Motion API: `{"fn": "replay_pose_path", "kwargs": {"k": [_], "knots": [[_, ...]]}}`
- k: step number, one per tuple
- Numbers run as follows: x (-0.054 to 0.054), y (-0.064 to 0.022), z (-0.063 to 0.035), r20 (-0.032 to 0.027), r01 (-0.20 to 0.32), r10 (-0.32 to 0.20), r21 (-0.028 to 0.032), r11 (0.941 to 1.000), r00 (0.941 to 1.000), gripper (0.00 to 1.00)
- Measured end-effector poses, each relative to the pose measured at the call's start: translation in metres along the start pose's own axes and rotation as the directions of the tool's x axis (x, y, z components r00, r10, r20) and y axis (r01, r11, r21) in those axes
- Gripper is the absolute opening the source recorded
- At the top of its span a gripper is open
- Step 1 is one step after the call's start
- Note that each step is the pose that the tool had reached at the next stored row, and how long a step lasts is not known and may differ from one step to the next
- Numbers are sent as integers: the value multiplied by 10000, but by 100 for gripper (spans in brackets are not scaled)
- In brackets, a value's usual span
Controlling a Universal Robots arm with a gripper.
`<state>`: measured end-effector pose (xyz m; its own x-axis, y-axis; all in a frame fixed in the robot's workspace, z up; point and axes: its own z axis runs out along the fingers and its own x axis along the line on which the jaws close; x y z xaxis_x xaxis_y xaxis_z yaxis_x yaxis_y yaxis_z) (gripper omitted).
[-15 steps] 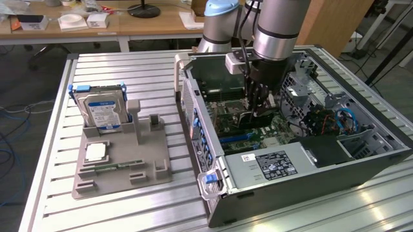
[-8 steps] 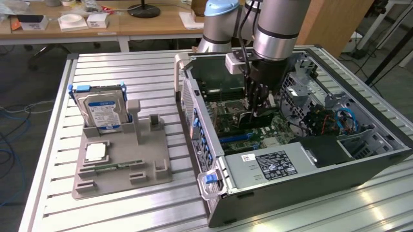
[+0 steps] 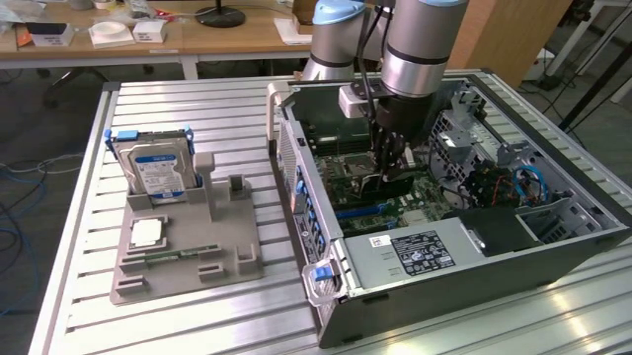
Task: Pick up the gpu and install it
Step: 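Insert the gpu into the slot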
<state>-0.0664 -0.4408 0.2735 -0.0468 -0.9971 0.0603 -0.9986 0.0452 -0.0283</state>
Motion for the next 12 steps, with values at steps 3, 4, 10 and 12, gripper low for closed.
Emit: {"fn": "replay_pose_path", "kwargs": {"k": [3, 4, 10, 12], "knots": [[1, 25, 9, -2, 0, 0, 0, 10000, 10000, 26], [1, 31, 11, -1, 0, 0, 0, 10000, 10000, 26], [7, 42, 13, -16, 0, 0, 1, 10000, 10000, 26], [7, 42, 13, -19, 1, -1, 1, 10000, 10000, 26]]}}
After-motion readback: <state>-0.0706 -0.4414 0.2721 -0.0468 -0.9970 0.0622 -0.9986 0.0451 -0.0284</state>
